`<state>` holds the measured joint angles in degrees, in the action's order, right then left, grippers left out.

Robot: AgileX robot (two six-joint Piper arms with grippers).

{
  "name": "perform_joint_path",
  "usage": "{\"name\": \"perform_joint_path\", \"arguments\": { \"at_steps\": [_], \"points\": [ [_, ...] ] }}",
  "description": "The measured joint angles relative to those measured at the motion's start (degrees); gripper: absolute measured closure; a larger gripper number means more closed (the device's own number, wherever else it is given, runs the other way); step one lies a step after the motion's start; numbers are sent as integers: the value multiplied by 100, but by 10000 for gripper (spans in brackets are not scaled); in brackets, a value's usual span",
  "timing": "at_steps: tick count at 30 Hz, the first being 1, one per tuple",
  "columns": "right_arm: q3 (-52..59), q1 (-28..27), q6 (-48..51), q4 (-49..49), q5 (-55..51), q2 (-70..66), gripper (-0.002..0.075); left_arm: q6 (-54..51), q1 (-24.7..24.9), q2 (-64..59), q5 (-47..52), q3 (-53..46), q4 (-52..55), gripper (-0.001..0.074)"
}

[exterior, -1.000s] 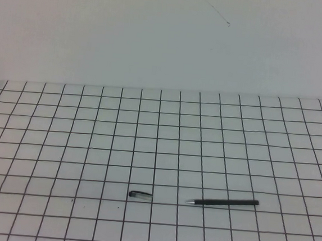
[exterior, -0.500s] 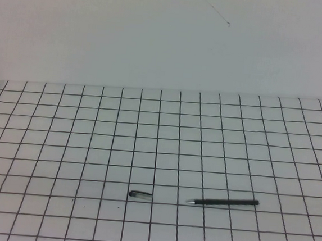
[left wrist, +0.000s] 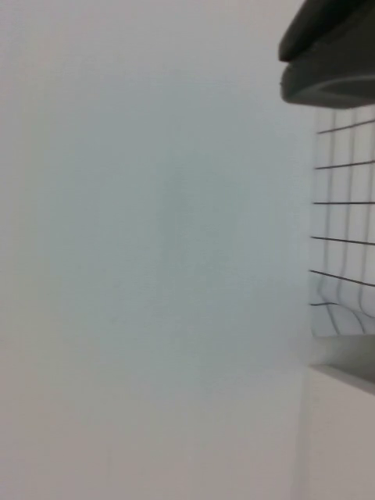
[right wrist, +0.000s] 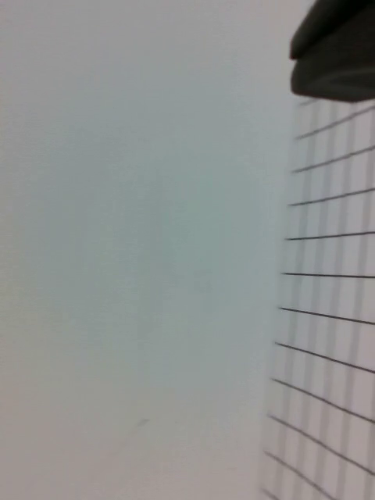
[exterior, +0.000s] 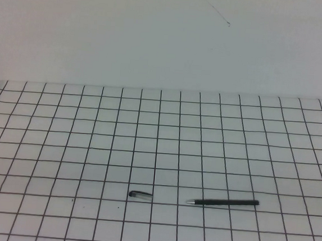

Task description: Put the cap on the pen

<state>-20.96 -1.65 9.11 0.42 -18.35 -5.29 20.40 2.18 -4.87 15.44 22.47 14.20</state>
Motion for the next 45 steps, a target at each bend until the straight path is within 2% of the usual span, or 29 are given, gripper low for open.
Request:
{"name": "perform_joint_path", "arguments": {
  "at_steps": [3,7,12,19,23,25,26,28,31,33,36,41,45],
  "points": [
    [-195,0,103,0,-753,-376,728,-779,73,-486,641,487,-426,736],
    [-260,0,408,236,-1278,-854,729,-2583,266,-1367,1785,1227,-1532,736],
    [-260,0,1699,1399,-1877,-1211,729,-4549,450,-2507,2979,1838,-2982,737],
    [-260,0,3795,2825,-2658,-1299,729,-6286,606,-4101,3723,2377,-4797,736],
    [-250,0,3827,2930,-2708,-1299,729,-6984,606,-5004,3672,2627,-5863,730],
    [-250,0,3838,2930,-2698,-1299,729,-7369,606,-5459,3570,2750,-6240,688],
    [-250,0,3838,2909,-2698,-1299,729,-7482,606,-5690,3533,2838,-6343,658],
    [-238,0,3838,2909,-2671,-1299,729,-7525,606,-6152,3472,3074,-6445,549],
    [-155,0,3838,2922,-2537,-1299,729,-6796,606,-6812,3552,3553,-6404,370],
    [-82,0,3838,2958,-2418,-1299,729,-6368,606,-7272,3900,3979,-6269,302],
    [18,0,3838,2958,-2275,-1299,729,-6228,606,-7916,4493,4671,-6112,302],
    [44,0,3825,2958,-2247,-1299,729,-6667,606,-8831,4798,5482,-6112,400],
    [44,0,3825,2958,-2247,-1299,729,-6773,726,-9361,5080,5987,-5737,421]
  ]
}}
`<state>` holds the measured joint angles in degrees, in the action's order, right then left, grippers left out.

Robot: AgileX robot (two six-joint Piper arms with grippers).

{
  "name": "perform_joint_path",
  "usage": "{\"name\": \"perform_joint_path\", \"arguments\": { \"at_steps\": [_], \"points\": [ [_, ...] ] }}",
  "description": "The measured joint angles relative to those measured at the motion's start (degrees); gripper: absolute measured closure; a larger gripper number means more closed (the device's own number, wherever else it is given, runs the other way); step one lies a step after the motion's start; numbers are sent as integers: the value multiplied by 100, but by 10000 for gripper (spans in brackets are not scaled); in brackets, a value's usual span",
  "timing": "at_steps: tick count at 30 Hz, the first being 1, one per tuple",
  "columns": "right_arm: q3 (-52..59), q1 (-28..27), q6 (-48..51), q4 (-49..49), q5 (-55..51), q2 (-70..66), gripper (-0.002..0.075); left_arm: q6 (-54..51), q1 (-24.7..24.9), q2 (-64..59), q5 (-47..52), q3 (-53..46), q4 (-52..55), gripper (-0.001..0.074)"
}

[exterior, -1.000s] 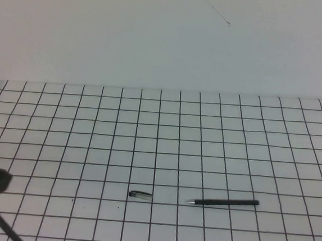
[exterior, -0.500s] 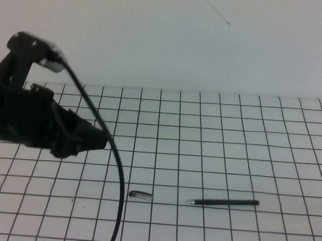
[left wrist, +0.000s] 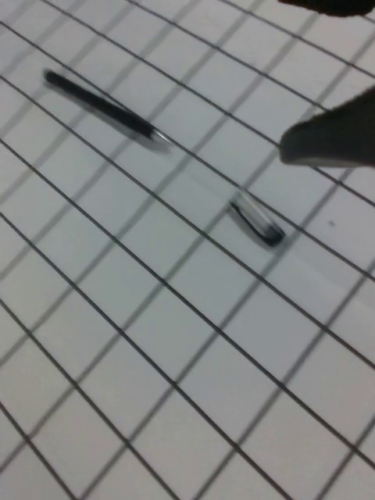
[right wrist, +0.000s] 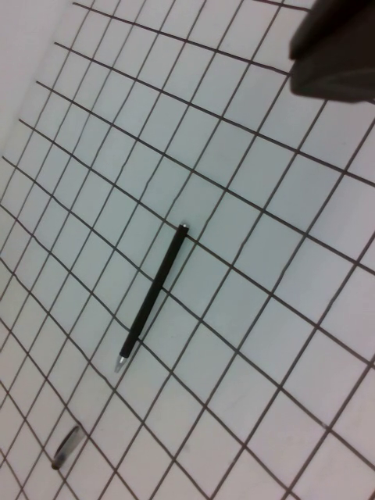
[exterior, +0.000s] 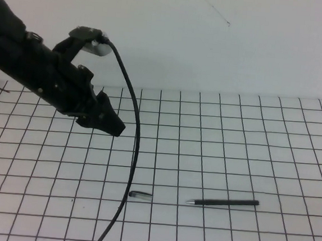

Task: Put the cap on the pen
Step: Put the cap on the pen

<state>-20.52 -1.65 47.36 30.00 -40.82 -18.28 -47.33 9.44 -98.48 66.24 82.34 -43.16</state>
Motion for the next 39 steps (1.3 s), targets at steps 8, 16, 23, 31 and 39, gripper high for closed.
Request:
{"name": "perform_joint_path", "arguments": {
  "at_steps": [8,16,23,31,39],
  "points": [
    [0,0,11,0,0,0,729,562,1125,-670,-340,295,2191,397],
    [0,0,11,0,0,0,729,175,2186,-1274,-601,295,3579,392],
    [0,0,11,0,0,0,729,-100,2571,-1620,-995,295,4061,392],
    [0,0,11,0,0,0,729,-460,2585,-1740,-1062,298,4072,392],
    [0,0,11,0,0,0,729,-1050,2585,-1907,-1062,307,4080,419]
  ]
}}
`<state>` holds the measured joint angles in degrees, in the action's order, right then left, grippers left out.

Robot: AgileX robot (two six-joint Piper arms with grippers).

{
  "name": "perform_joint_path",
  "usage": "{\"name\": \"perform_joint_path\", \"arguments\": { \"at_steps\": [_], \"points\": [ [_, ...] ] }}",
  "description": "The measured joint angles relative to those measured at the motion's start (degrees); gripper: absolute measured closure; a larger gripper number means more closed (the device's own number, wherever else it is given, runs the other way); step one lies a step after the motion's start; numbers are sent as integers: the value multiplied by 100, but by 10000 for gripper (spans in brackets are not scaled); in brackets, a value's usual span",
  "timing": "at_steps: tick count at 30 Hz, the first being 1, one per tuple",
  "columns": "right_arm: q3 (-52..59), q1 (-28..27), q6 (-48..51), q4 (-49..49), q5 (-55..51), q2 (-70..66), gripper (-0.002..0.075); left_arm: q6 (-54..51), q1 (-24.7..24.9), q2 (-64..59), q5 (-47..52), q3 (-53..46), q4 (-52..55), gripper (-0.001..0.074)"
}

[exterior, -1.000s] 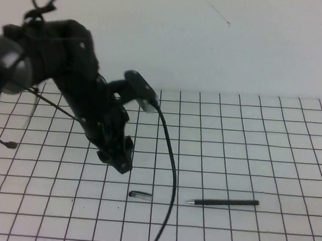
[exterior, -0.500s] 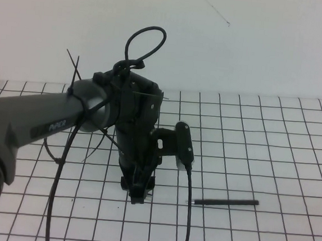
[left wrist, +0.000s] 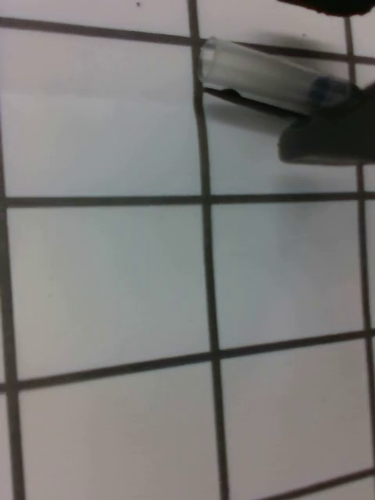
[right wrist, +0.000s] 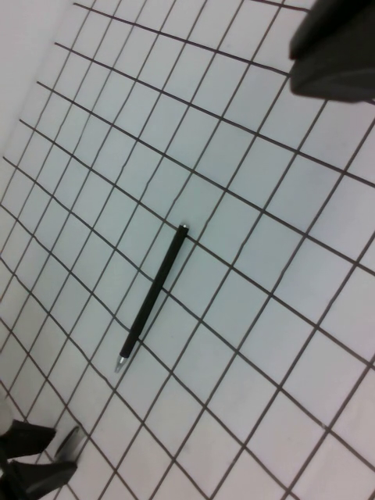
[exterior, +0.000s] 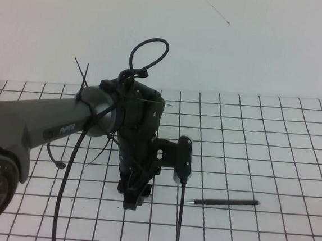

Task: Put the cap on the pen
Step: Put the cap on the pen

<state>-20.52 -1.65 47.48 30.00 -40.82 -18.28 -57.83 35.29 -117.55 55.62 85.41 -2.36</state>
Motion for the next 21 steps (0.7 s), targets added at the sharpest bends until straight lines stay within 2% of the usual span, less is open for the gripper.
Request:
{"name": "perform_joint_path", "arguments": {
  "at_steps": [12,17,21],
  "points": [
    [0,0,0,0,0,0,729,-20,0,-126,-52,0,-44,534],
    [0,0,11,0,0,0,729,-20,0,-126,106,0,-336,621],
    [0,0,11,0,0,0,729,-20,0,-126,181,12,-374,657]
  ]
}}
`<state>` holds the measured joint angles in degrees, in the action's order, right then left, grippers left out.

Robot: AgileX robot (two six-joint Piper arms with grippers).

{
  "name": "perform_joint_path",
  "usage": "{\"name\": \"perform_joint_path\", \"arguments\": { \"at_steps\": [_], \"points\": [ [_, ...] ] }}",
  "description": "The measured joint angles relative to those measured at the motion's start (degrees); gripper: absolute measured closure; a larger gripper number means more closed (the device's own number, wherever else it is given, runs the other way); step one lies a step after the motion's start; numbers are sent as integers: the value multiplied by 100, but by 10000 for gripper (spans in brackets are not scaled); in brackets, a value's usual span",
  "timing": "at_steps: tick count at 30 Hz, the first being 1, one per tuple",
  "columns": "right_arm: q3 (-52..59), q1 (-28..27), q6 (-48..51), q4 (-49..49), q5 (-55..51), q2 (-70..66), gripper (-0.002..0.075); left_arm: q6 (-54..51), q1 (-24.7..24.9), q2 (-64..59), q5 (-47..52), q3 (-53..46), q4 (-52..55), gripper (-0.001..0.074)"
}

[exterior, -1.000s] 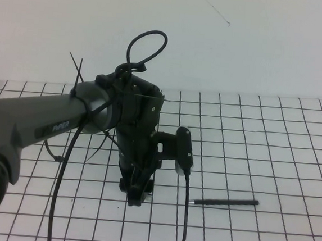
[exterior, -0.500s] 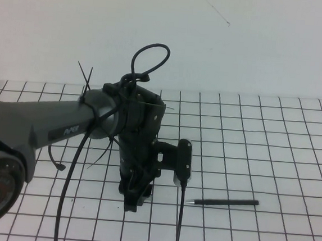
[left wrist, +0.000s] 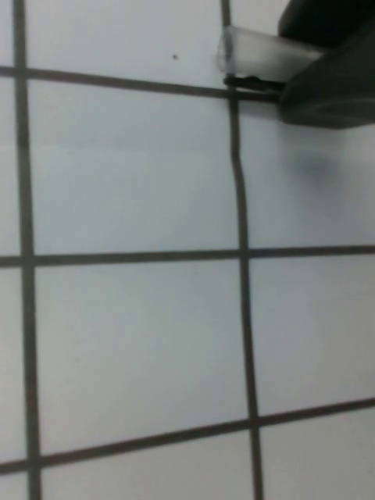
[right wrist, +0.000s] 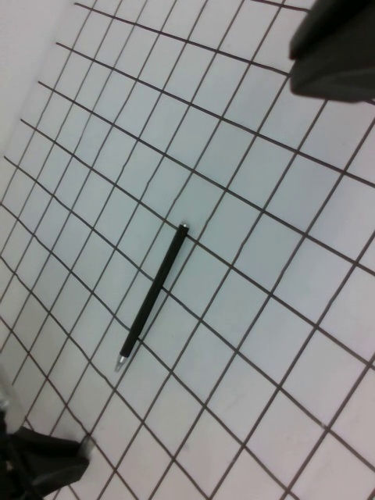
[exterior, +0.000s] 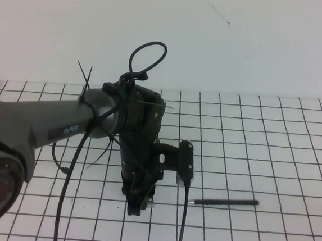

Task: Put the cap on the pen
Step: Put the cap on the pen

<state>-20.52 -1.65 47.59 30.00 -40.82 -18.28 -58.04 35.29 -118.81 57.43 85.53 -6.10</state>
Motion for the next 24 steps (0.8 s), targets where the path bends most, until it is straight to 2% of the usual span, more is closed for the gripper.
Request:
{"name": "perform_joint_path", "arguments": {
  "at_steps": [9,14,18,24],
  "points": [
    [0,0,0,0,0,0,729,31,0,15,595,581,-135,658],
    [-11,60,181,-35,-94,-37,729,283,4,490,606,900,-173,659],
    [-308,159,609,-45,-730,-332,729,320,4,1091,650,927,-334,659],
    [-1607,165,1332,55,-2226,-1105,729,383,4,1957,986,927,-378,659]
  ]
}}
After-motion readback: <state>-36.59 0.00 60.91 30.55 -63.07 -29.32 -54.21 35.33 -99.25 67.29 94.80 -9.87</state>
